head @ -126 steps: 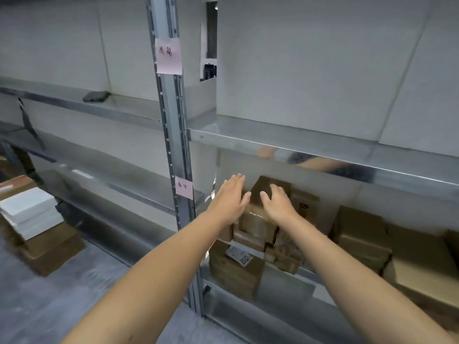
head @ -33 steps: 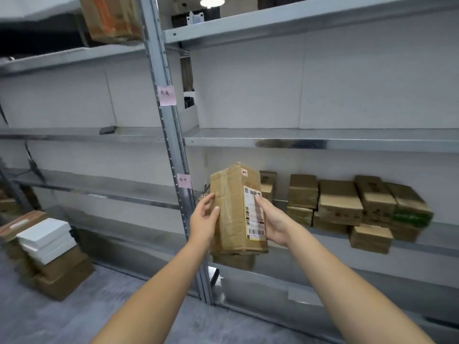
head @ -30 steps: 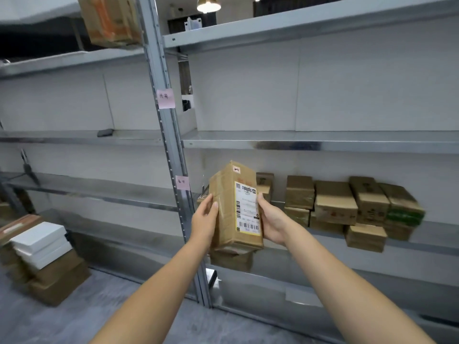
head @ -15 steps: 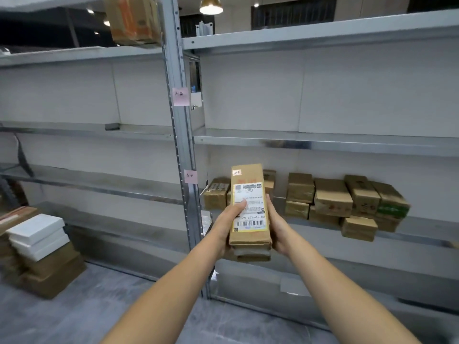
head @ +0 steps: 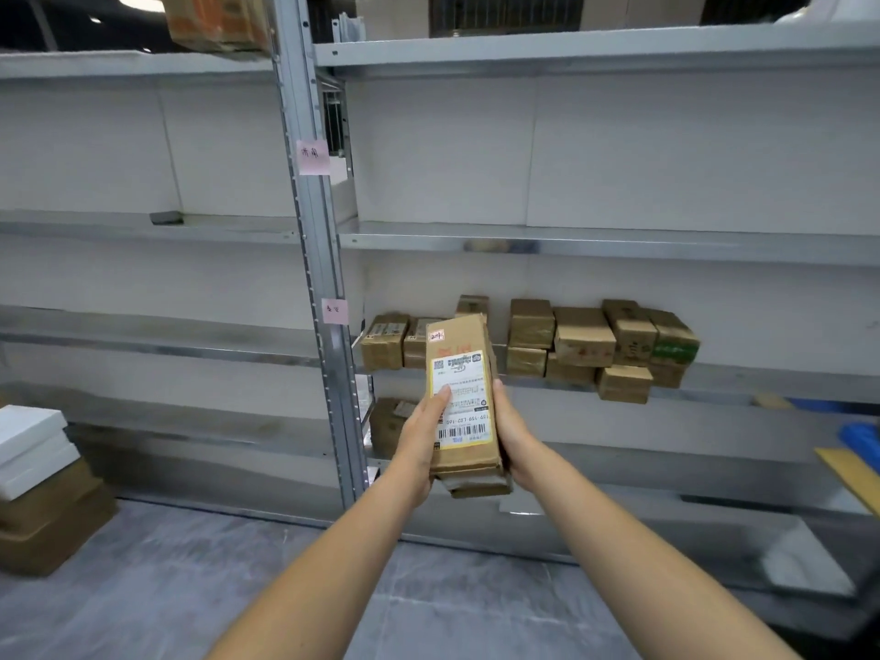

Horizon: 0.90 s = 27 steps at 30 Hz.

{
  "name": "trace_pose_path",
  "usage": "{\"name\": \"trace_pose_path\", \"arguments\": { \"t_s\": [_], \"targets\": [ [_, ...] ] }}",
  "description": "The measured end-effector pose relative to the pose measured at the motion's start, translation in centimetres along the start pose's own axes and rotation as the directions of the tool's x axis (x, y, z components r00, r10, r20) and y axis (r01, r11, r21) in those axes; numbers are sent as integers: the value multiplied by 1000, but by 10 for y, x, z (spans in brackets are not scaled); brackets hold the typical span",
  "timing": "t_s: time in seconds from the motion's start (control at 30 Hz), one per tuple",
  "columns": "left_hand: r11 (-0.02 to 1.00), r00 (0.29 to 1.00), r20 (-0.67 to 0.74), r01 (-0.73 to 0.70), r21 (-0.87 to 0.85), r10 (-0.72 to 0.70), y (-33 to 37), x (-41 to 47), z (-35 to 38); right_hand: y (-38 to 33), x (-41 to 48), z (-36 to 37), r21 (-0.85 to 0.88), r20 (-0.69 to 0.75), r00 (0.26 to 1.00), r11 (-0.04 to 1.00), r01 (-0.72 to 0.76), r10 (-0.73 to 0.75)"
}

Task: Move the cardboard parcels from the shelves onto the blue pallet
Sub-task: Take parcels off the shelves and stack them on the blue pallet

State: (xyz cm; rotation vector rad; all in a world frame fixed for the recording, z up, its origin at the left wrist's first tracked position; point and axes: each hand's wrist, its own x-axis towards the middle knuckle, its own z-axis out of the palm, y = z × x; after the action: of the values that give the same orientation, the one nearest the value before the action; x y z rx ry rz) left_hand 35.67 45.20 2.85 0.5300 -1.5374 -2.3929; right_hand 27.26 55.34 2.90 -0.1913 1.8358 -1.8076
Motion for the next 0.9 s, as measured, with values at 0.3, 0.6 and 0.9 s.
{"name": "trace_pose_path", "arguments": {
  "t_s": [0.3, 0.6, 0.9],
  "targets": [
    [999, 998, 57, 30, 31, -32, -23, -23, 82, 6, -41, -79, 136, -138, 990, 990, 46, -27],
    [993, 971, 217, 86, 84, -102, -80, -32, 216, 5, -102, -214, 142, -403, 909, 974, 176, -105],
    [977, 900, 380, 200, 78, -215, -157, -55, 410, -1, -170, -414, 140, -560, 829, 986, 96, -1]
  ]
}}
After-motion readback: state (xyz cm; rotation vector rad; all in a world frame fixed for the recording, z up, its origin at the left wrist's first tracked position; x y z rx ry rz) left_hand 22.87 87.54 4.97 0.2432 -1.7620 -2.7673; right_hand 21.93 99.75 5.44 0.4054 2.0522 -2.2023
